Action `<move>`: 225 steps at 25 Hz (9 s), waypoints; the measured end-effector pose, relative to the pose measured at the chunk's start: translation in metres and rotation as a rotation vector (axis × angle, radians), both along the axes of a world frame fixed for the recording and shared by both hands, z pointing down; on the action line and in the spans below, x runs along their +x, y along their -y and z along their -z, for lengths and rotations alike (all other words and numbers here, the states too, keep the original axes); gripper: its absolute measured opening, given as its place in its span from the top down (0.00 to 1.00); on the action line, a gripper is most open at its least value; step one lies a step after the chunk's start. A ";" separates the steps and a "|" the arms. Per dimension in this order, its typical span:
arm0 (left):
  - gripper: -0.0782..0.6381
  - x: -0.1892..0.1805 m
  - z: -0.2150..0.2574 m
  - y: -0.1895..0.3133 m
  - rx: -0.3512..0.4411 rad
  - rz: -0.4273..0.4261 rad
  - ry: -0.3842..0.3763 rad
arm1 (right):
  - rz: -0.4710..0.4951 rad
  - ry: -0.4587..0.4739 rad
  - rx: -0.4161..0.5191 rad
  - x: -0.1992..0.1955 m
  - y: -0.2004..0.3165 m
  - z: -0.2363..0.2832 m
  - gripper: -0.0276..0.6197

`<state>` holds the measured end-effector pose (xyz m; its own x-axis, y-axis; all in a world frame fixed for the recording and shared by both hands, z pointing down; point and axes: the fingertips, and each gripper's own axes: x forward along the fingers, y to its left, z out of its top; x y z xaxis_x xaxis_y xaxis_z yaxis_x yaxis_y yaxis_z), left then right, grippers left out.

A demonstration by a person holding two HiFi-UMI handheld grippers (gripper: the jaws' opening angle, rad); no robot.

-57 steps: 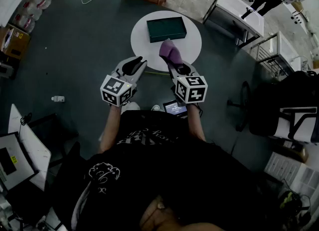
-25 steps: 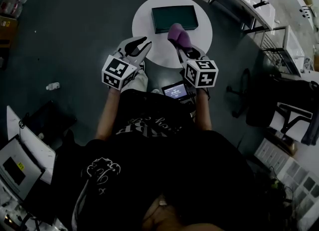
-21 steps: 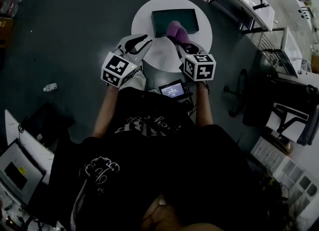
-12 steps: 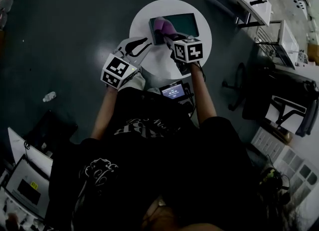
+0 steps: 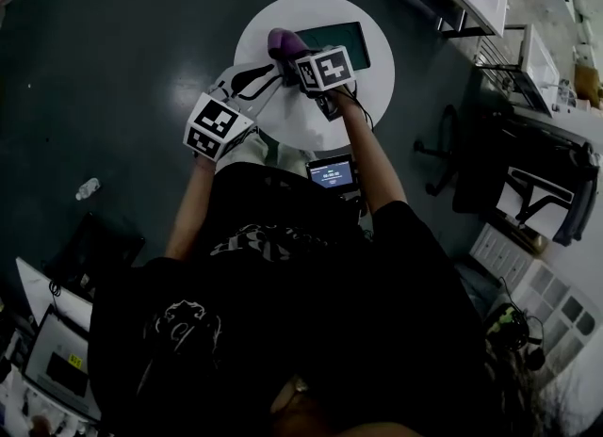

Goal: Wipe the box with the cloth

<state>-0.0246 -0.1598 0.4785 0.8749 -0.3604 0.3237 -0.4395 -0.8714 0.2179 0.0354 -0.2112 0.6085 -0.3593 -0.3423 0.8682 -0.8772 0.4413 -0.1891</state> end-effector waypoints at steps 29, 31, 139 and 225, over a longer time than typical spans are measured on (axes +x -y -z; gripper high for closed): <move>0.76 0.094 0.004 -0.015 -0.025 0.128 0.039 | -0.125 -0.107 -0.045 0.215 0.013 0.001 0.80; 0.76 0.087 0.002 -0.014 -0.027 0.150 0.043 | -0.088 -0.096 -0.030 0.202 0.008 0.008 0.80; 0.76 0.080 -0.025 -0.070 -0.093 0.167 0.101 | -0.088 -0.145 -0.186 0.268 -0.086 -0.064 0.80; 0.76 -0.101 -0.041 0.022 -0.149 0.385 -0.023 | 0.238 -0.184 -0.326 -0.044 0.080 -0.022 0.80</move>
<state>-0.1257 -0.1815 0.5193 0.6928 -0.6133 0.3793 -0.7209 -0.6025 0.3425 -0.0086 -0.2909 0.6307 -0.2241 0.0332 0.9740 -0.7905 0.5783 -0.2016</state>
